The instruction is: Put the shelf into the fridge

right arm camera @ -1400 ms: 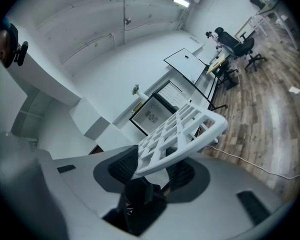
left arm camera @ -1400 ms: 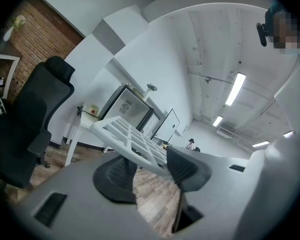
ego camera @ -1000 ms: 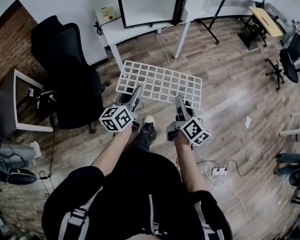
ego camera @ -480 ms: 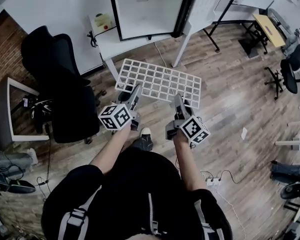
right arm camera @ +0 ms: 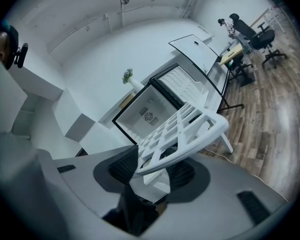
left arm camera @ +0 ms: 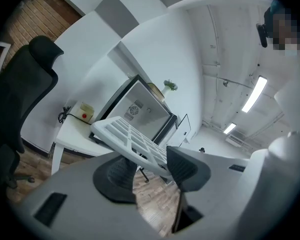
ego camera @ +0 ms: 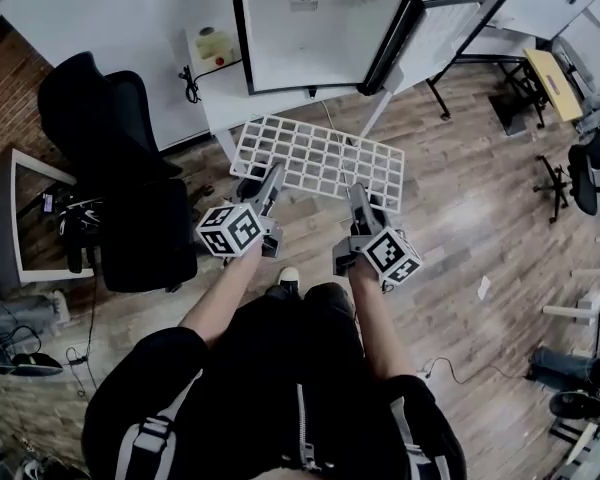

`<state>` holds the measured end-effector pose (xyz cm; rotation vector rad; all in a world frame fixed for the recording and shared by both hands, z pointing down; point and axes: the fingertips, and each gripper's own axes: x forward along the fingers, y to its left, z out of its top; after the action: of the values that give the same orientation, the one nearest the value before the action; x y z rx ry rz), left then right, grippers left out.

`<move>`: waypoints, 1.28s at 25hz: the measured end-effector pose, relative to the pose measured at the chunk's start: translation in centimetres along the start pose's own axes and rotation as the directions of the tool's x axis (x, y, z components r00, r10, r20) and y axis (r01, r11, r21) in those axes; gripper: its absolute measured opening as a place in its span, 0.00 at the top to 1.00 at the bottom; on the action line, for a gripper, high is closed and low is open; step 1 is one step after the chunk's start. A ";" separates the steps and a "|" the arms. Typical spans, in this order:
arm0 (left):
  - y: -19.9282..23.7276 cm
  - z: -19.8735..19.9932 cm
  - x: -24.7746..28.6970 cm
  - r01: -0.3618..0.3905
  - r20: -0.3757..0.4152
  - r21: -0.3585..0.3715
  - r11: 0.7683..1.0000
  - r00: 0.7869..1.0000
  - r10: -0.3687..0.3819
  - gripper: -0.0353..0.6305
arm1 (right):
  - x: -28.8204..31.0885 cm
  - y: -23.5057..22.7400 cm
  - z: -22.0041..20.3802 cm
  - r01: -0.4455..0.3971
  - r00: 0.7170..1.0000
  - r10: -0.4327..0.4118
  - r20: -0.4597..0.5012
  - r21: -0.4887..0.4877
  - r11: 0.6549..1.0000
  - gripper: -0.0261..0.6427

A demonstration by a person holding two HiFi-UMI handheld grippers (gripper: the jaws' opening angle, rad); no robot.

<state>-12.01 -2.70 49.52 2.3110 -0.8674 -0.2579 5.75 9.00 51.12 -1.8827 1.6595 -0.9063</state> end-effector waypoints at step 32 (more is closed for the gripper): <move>3.4 4.6 15.5 -0.309 0.253 -0.054 0.950 0.916 0.312 0.64 | 22.6 -4.3 9.8 -0.291 0.909 0.272 -0.315 -0.015 0.957 0.70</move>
<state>-3.76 -17.00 48.74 2.1150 -1.3432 -0.4307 17.07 -13.30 51.48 -1.5374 2.1029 -1.0779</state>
